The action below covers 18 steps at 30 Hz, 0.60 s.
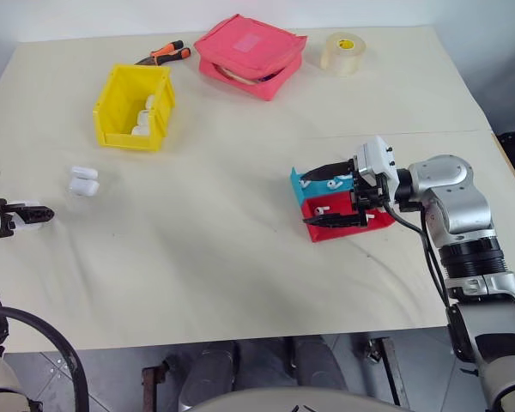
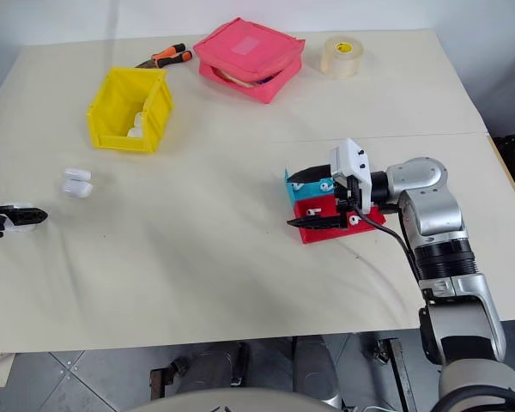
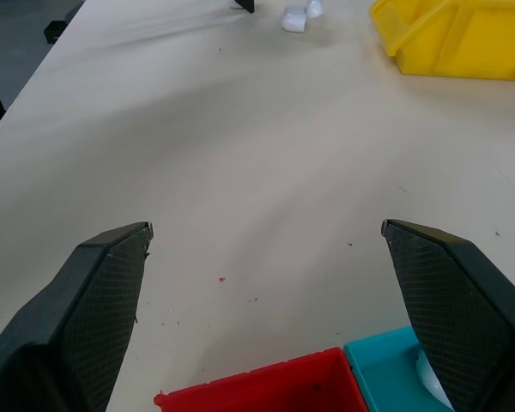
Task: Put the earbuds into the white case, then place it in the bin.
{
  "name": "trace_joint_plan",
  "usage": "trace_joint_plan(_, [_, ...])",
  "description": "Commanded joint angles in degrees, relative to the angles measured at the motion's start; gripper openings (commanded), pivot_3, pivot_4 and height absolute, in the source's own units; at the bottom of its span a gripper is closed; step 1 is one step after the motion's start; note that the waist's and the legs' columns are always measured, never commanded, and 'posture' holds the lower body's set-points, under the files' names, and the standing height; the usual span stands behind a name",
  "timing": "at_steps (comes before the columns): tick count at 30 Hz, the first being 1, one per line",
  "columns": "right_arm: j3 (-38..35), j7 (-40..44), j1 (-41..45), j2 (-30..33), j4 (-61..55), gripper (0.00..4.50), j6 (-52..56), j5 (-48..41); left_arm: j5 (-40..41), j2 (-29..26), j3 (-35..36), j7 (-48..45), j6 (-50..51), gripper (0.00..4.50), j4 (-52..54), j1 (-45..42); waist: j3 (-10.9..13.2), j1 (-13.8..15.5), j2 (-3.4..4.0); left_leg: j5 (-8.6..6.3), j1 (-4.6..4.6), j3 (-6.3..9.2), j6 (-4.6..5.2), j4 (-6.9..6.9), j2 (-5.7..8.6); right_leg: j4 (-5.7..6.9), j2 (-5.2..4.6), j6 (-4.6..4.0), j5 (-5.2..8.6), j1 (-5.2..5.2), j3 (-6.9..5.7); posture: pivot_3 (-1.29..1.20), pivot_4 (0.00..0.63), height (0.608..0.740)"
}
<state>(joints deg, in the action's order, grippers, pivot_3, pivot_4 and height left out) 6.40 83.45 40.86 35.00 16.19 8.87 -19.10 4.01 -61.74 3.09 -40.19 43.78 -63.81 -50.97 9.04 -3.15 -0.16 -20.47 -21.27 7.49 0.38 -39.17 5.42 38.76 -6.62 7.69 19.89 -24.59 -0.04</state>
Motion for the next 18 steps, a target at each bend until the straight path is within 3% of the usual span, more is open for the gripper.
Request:
trace_joint_plan(1, [-0.93,-0.27,-0.33,1.01,-1.75,4.50,-0.15,-0.15,-1.63,-0.03,-0.46,-0.24,1.32,4.30,-1.24,-1.09,0.00,0.03,0.00,0.00,0.00,0.00,0.00,0.00,0.00,0.02,0.00,0.00,0.00,0.00,0.00,0.00,0.150,0.740])
trace_joint_plan(6, [-0.95,-0.89,-0.34,1.04,-1.79,4.50,-0.24,0.08,-2.32,-0.12,-0.62,-0.27,4.69,2.92,-1.35,-1.33,-0.01,-0.01,0.00,0.00,0.01,0.00,0.00,0.00,0.01,0.06,0.00,0.00,0.00,0.00,0.02,0.00,0.150,0.740])
trace_joint_plan(11, [-1.35,-1.80,-0.53,1.35,-2.04,4.50,-0.29,0.16,-2.67,-0.75,-0.43,-0.60,5.54,2.84,3.15,-0.43,-0.01,-0.14,0.00,0.00,0.03,-0.04,0.00,-0.01,0.00,0.15,-0.01,0.00,0.00,-0.08,0.03,0.00,0.150,0.740])
trace_joint_plan(18, [-2.51,-3.02,-1.93,3.13,-4.51,4.50,0.60,-0.78,6.82,2.35,8.75,-4.27,3.48,2.84,34.23,9.96,-0.02,0.25,-0.05,0.00,-0.09,0.10,0.00,-0.05,-0.02,0.10,-0.09,-0.04,-0.03,-0.06,0.22,0.00,0.150,0.740])
